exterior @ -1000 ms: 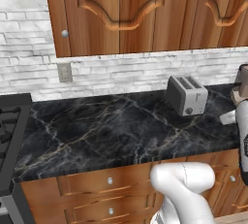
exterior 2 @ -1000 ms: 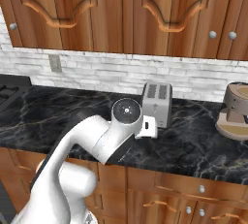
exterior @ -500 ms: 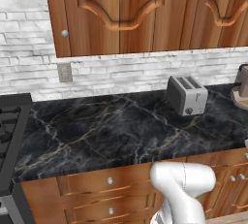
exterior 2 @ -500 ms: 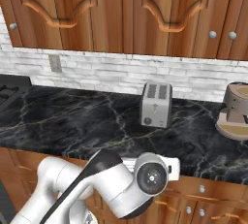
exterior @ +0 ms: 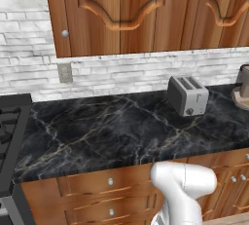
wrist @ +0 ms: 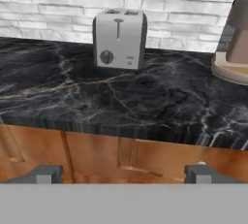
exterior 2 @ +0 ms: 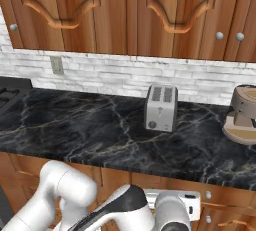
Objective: Take the pizza cutter from the drawer on the right and place it on the dining counter for cutting.
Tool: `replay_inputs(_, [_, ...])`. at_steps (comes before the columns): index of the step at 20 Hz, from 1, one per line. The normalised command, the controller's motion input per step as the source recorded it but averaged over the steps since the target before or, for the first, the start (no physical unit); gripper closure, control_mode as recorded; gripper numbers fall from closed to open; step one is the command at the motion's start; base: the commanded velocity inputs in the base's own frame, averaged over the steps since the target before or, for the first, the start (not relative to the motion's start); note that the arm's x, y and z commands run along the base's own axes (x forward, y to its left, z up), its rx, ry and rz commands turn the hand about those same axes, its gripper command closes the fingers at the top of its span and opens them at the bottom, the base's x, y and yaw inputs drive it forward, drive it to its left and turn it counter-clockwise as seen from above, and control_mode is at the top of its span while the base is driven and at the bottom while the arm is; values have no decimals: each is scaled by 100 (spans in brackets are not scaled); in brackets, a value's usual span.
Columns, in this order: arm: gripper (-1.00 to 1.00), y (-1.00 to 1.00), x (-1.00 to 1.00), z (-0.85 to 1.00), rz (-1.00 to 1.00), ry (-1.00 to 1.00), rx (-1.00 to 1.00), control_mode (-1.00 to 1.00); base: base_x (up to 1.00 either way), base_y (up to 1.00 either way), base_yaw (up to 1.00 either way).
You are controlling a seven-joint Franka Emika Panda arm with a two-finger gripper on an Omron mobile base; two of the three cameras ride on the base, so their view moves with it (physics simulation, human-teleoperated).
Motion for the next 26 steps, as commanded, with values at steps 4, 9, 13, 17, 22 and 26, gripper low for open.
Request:
replay_inputs(4, [-100, -49, -1, -65, 0, -15, 0, -100, 0, 0, 0])
replay_inputs(9, [-100, -41, 0, -56, 3, -21, 0, -100, 0, 0, 0])
replay_inputs(13, [-100, -52, 4, -37, 6, -23, 4, -100, 0, 0, 0])
replay_inputs(17, [-100, -52, 18, -39, 11, -21, 6, -100, 0, 0, 0])
replay_inputs(22, [-100, -52, 37, -38, 13, -12, 7, -100, 0, 0, 0])
replay_inputs(26, [-100, -50, 44, -32, 12, -9, 8, -100, 0, 0, 0])
